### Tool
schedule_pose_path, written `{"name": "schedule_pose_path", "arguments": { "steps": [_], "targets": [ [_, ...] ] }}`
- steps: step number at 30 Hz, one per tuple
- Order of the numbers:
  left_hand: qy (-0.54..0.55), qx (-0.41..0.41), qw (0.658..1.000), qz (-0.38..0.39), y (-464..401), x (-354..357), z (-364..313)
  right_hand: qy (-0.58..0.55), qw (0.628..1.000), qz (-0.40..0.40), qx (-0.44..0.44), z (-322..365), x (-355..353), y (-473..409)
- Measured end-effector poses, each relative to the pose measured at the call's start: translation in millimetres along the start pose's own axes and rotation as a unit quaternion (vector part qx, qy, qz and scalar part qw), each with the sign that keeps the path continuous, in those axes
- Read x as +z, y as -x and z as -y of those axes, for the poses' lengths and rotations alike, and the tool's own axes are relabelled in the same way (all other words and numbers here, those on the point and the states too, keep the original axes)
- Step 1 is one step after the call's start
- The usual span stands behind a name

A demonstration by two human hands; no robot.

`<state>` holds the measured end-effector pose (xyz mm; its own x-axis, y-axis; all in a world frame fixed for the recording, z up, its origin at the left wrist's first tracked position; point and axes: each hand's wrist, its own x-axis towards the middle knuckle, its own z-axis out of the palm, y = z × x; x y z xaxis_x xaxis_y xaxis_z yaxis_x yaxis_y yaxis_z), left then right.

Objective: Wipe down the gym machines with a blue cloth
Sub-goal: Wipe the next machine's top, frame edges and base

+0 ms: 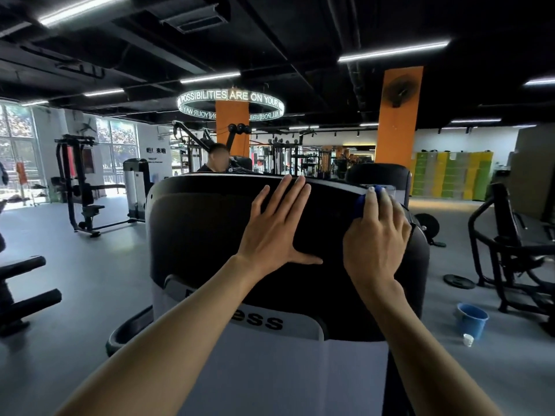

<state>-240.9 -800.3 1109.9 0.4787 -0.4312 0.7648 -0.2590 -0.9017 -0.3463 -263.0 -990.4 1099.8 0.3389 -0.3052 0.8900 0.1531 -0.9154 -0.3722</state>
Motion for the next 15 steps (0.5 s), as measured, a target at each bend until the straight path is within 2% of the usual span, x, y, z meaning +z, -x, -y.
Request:
{"name": "schedule_pose_path", "arguments": {
  "steps": [3, 6, 11, 13, 15],
  "targets": [
    [0.016, -0.004, 1.0, -0.021, 0.2, 3.1, 5.4, -0.006, 0.999, -0.008, -0.054, 44.7, 11.3, -3.3],
    [0.059, -0.015, 0.996, -0.065, 2.0, 5.4, 12.4, -0.018, 0.993, 0.018, -0.116, 83.7, 21.1, -5.3],
    [0.084, -0.007, 0.995, -0.061, 2.1, 8.0, 20.3, 0.023, 0.982, 0.067, -0.177, 67.1, 14.6, -4.2],
    [0.069, 0.003, 0.996, -0.062, 1.5, 7.7, 22.6, 0.044, 0.983, 0.067, -0.163, 48.2, 9.4, -3.8],
    [0.06, 0.019, 0.996, -0.056, 3.5, 7.3, 28.4, 0.051, 0.993, 0.051, -0.098, 26.8, 3.1, -1.3]
  ]
}}
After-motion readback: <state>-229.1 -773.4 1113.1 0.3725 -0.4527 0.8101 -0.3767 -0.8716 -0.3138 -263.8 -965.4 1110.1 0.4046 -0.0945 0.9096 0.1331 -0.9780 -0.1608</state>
